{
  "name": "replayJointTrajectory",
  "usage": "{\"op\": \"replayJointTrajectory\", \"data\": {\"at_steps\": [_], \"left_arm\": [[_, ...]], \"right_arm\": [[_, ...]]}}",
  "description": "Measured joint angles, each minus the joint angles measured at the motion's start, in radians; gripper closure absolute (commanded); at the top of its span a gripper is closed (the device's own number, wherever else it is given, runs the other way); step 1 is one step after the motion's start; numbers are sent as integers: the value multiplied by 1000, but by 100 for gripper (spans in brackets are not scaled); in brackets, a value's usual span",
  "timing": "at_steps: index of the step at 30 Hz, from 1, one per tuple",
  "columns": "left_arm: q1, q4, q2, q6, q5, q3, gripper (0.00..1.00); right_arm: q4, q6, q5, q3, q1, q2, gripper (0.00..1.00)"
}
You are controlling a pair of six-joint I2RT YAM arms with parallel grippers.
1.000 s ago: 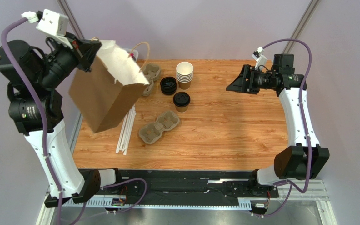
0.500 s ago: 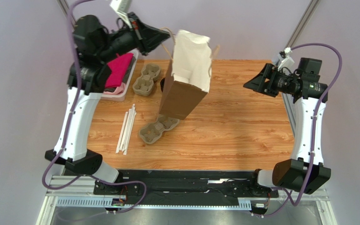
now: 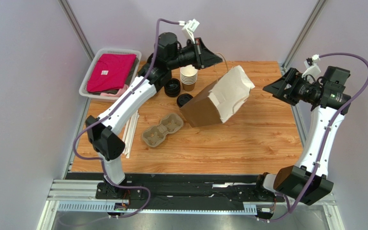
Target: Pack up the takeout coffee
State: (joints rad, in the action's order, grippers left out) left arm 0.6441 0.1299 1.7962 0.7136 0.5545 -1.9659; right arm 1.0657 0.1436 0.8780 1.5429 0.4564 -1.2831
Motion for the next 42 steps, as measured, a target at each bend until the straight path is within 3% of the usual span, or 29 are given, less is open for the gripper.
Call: {"op": "replayJointTrajectory", "data": {"at_steps": [12,15,26,30,36,42], "left_arm": [[48,-139,169,275,-89,-71,100],[47,-158,192,312,-94,-71,100],[21,-179,190,386,-70,242,100],[16,-184,185,408,-43,285,100],[15,-193,130,412,-24,329,100],[10,-194,69,403,-22,337,100]], "right_arm": [[23,-16,70,-18,170,-45,25],[36,-28,71,-14,182,-77,20],[55,-67,162,101,199,-108,12],[10,-23,167,122,157,-85,11],[-25,-18,107,158,-6,-68,14],[-31,-12,70,140,-69,-71,16]]}}
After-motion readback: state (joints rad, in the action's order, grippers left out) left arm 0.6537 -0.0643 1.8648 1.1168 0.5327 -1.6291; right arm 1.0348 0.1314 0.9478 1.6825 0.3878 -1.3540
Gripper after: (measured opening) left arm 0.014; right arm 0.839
